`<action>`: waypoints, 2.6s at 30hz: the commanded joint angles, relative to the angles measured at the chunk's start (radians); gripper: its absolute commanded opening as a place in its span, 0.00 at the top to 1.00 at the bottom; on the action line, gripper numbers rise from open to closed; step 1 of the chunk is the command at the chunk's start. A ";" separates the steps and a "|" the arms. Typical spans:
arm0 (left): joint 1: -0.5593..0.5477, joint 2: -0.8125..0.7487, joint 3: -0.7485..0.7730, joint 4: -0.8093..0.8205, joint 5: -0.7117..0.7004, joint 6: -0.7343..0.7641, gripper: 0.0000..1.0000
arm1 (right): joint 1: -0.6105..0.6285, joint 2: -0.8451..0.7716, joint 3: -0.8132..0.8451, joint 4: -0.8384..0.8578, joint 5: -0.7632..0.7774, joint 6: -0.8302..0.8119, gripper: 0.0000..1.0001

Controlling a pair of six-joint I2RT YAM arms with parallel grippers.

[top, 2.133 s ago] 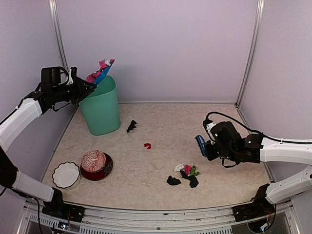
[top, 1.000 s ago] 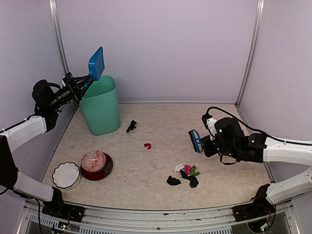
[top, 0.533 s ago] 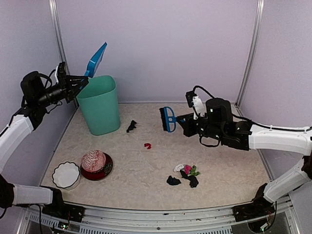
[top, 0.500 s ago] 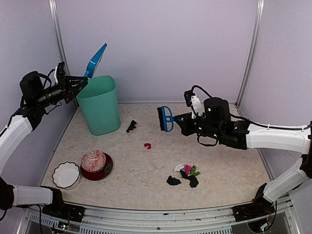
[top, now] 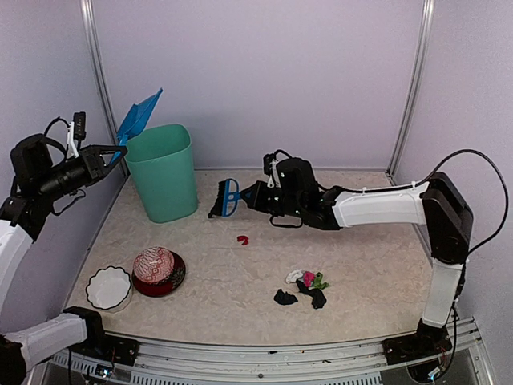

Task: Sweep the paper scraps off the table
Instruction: Sweep the paper scraps at the center of the board, then move the trash bin to the corner of the board.

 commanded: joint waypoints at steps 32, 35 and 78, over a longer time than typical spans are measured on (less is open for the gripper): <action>-0.043 -0.188 -0.228 -0.029 -0.215 0.156 1.00 | -0.119 0.416 0.158 0.077 -0.083 0.508 1.00; -0.048 -0.180 -0.228 -0.026 -0.217 0.150 1.00 | -0.128 0.337 0.060 0.068 -0.100 0.495 1.00; -0.269 0.173 0.280 -0.342 -0.797 0.097 1.00 | -0.136 -0.878 -0.643 -0.255 -0.041 -0.112 1.00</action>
